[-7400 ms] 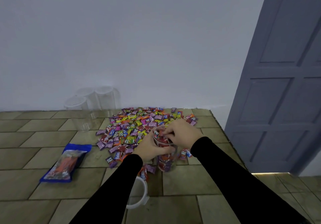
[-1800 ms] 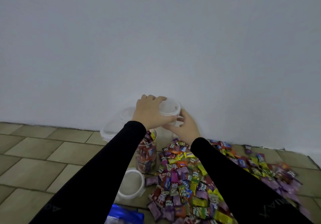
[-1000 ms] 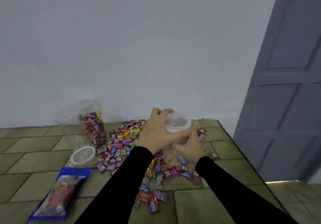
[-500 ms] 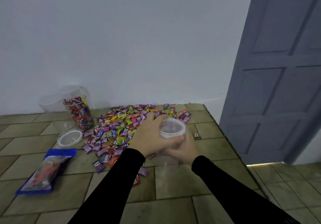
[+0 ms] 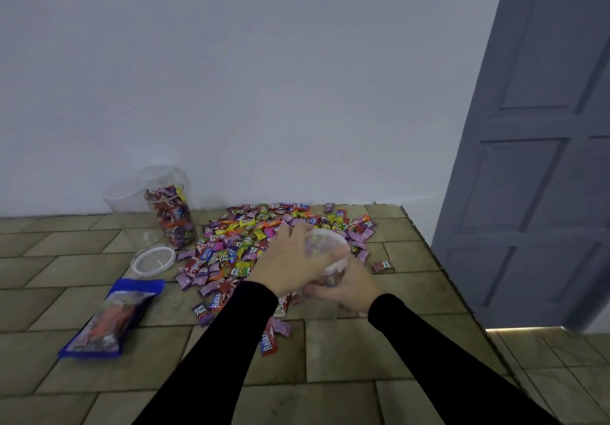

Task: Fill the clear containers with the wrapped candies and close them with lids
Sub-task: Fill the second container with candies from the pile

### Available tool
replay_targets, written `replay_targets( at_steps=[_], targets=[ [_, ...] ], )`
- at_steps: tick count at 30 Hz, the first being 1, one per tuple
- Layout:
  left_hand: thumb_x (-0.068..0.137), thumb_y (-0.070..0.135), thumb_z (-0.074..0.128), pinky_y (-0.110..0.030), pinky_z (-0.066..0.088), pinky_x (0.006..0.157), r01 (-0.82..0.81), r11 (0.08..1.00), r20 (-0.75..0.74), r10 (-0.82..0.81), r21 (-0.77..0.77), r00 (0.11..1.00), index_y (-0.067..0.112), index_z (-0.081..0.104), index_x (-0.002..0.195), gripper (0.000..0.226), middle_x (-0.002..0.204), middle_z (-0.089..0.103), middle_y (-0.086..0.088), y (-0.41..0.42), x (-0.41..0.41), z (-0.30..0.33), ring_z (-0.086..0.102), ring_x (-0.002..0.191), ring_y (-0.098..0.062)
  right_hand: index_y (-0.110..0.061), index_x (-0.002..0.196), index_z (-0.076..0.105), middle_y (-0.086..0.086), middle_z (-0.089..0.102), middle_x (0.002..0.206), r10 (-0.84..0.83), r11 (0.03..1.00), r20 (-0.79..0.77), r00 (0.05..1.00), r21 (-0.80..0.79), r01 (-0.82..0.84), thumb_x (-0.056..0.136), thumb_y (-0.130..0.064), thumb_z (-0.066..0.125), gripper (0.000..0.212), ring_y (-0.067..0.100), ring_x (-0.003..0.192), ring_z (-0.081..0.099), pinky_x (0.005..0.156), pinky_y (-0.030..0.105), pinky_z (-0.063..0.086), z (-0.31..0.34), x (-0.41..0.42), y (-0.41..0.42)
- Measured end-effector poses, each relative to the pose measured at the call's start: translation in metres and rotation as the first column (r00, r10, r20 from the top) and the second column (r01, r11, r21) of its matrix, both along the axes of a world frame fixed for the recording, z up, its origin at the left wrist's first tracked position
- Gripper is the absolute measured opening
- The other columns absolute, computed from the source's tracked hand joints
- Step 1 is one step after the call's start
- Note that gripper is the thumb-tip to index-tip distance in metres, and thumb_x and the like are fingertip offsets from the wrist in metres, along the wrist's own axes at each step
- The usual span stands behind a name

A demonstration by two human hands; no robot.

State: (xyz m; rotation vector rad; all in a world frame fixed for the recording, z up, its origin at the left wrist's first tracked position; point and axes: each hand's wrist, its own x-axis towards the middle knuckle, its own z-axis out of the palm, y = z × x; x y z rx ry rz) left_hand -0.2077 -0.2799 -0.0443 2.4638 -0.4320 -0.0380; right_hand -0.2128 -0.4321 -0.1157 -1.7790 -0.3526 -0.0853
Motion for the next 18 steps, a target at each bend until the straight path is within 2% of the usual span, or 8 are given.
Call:
replay_targets(
  at_steps=[2,5,7,9,11,14,16,18],
  targets=[
    [0.077,0.084,0.028,-0.039,0.038,0.101,-0.030,0.999,0.046,0.029,0.020,0.999,0.018,0.048,0.128,0.085,0.121,0.040,-0.001,-0.002,0.009,0.005,0.041,0.115,-0.019,0.000,0.123,0.055,0.002,0.071,0.107,0.033,0.999,-0.025,0.999,-0.008,-0.033,0.071,0.009,0.078,0.057,0.003,0.098,0.067,0.079,0.012,0.049,0.001,0.001,-0.003],
    [0.087,0.068,0.009,-0.035,0.036,0.080,-0.059,0.966,0.284,-0.016,0.251,0.959,0.019,0.059,0.107,0.073,0.103,0.050,-0.002,-0.017,0.030,0.016,0.048,0.101,-0.021,-0.003,0.125,0.054,0.000,0.069,0.112,0.076,0.997,-0.062,0.995,-0.023,-0.077,0.071,0.007,0.079,0.061,-0.001,0.100,0.065,0.081,0.008,0.046,0.002,0.004,-0.008],
    [0.095,0.054,0.018,-0.032,0.032,0.067,-0.082,0.947,0.343,-0.032,0.312,0.939,0.015,0.054,0.079,0.055,0.075,0.049,-0.001,-0.032,0.041,0.029,0.050,0.074,-0.021,-0.010,0.125,0.056,-0.005,0.068,0.114,0.082,0.994,-0.088,0.993,-0.063,-0.088,0.072,0.000,0.081,0.060,-0.001,0.105,0.063,0.087,0.011,0.047,0.005,0.006,-0.009],
    [0.101,0.042,0.029,-0.030,0.029,0.058,0.002,0.939,0.262,-0.098,0.345,0.960,0.013,0.038,0.063,0.048,0.058,0.037,-0.001,-0.047,0.048,0.038,0.038,0.057,-0.021,-0.020,0.126,0.057,-0.008,0.067,0.119,0.085,0.986,-0.110,0.990,-0.131,-0.099,0.071,-0.014,0.084,0.061,0.002,0.113,0.059,0.098,0.021,0.046,0.009,0.008,-0.009],
    [0.103,0.038,0.031,-0.031,0.030,0.054,0.094,0.921,0.115,-0.148,0.377,0.982,0.012,0.035,0.061,0.050,0.056,0.036,-0.006,-0.059,0.051,0.039,0.032,0.053,-0.020,-0.023,0.122,0.060,-0.012,0.068,0.116,0.095,0.980,-0.146,0.985,-0.159,-0.118,0.073,-0.016,0.083,0.055,-0.001,0.111,0.059,0.096,0.018,0.045,0.013,0.006,-0.010],
    [0.102,0.033,0.031,-0.036,0.031,0.056,0.156,0.909,-0.043,-0.151,0.386,0.988,0.006,0.040,0.067,0.046,0.070,0.044,-0.018,-0.063,0.061,0.027,0.034,0.059,-0.021,-0.021,0.112,0.061,-0.020,0.068,0.101,0.098,0.981,-0.174,0.980,-0.152,-0.125,0.076,-0.006,0.079,0.043,-0.012,0.094,0.061,0.080,0.005,0.042,0.015,0.006,-0.014],
    [0.100,0.035,0.030,-0.033,0.026,0.055,0.169,0.901,-0.099,-0.141,0.399,0.985,0.007,0.041,0.069,0.043,0.073,0.042,-0.011,-0.063,0.065,0.021,0.037,0.064,-0.023,-0.019,0.111,0.063,-0.018,0.069,0.100,0.095,0.980,-0.191,0.977,-0.154,-0.126,0.075,-0.006,0.080,0.042,-0.008,0.096,0.063,0.082,0.008,0.043,0.015,0.006,-0.013],
    [0.097,0.039,0.024,-0.032,0.029,0.062,0.179,0.860,-0.107,-0.146,0.478,0.984,0.008,0.044,0.077,0.042,0.071,0.040,-0.006,-0.064,0.066,0.019,0.039,0.070,-0.023,-0.022,0.111,0.064,-0.013,0.070,0.105,0.084,0.979,-0.193,0.978,-0.169,-0.118,0.074,-0.007,0.081,0.043,0.000,0.101,0.064,0.088,0.013,0.045,0.017,0.004,-0.009]
  ],
)
